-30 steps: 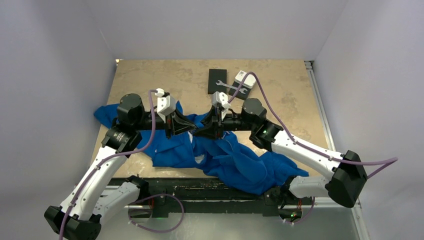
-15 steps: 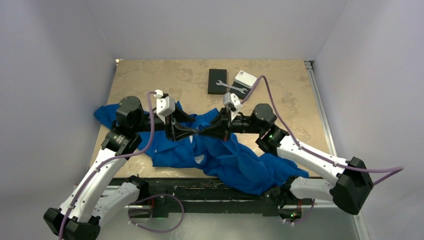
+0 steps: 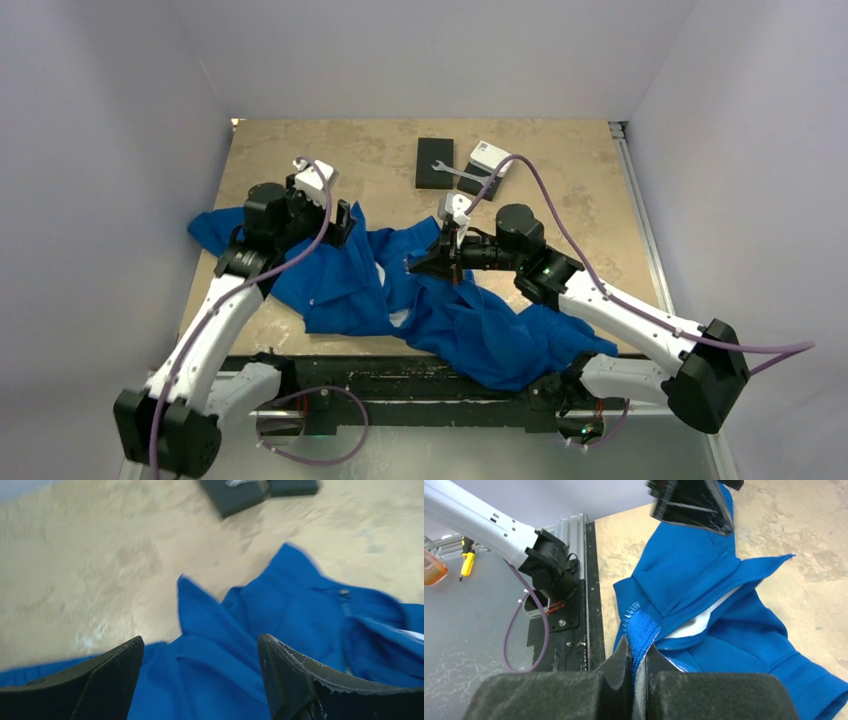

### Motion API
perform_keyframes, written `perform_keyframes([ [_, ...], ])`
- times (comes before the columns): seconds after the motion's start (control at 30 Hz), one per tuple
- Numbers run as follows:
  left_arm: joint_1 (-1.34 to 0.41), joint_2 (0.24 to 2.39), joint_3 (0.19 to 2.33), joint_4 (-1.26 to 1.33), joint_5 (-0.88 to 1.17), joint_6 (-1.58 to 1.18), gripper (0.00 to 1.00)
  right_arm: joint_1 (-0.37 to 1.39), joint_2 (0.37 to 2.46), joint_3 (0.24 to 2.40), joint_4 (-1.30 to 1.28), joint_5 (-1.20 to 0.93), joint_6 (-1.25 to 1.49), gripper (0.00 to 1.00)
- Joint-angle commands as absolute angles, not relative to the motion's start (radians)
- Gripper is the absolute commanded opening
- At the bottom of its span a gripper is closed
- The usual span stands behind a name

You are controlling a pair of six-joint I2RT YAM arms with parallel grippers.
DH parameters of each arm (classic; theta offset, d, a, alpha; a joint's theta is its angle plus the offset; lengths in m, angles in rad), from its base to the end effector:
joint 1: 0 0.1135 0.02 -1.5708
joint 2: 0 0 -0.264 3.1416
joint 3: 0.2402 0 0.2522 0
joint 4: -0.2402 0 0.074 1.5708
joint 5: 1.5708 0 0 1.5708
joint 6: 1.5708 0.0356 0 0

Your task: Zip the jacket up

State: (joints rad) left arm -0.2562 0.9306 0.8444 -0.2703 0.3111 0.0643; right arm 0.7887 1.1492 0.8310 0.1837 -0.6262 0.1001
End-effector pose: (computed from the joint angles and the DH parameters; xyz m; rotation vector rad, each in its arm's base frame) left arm 0.2029 -0.0644 0.3263 0.5132 1.8634 -0.4278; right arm 0.1722 0.2029 0.3209 -1.0622 1.4879 1.1750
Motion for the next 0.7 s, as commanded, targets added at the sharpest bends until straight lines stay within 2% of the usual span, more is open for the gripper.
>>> perform_keyframes([
  [0.0,-0.215,1.087,0.803,-0.203,0.146,0.01,0.82,0.785,1.117,0.743,0.144,-0.582,0.044,0.0],
  [0.03,-0.215,1.119,0.796,-0.171,0.137,0.008,0.82,0.785,1.11,0.825,0.151,-0.58,0.047,0.0],
  [0.17,-0.186,1.271,0.834,-0.116,0.238,-0.118,0.83,0.785,1.091,0.812,0.179,-0.576,0.066,0.0],
  [0.27,-0.184,1.307,0.817,-0.066,0.287,-0.174,0.91,0.785,1.087,0.812,0.175,-0.58,0.063,0.0],
  [0.4,-0.169,1.371,0.815,-0.04,0.261,-0.196,0.92,0.784,1.082,0.814,0.17,-0.579,0.057,0.0],
  [0.57,-0.153,1.431,0.795,0.085,0.412,-0.331,0.86,0.784,1.092,0.815,0.173,-0.583,0.058,0.0],
  [0.67,-0.152,1.45,0.78,0.086,0.39,-0.315,0.72,0.784,1.09,0.817,0.171,-0.578,0.062,0.0],
])
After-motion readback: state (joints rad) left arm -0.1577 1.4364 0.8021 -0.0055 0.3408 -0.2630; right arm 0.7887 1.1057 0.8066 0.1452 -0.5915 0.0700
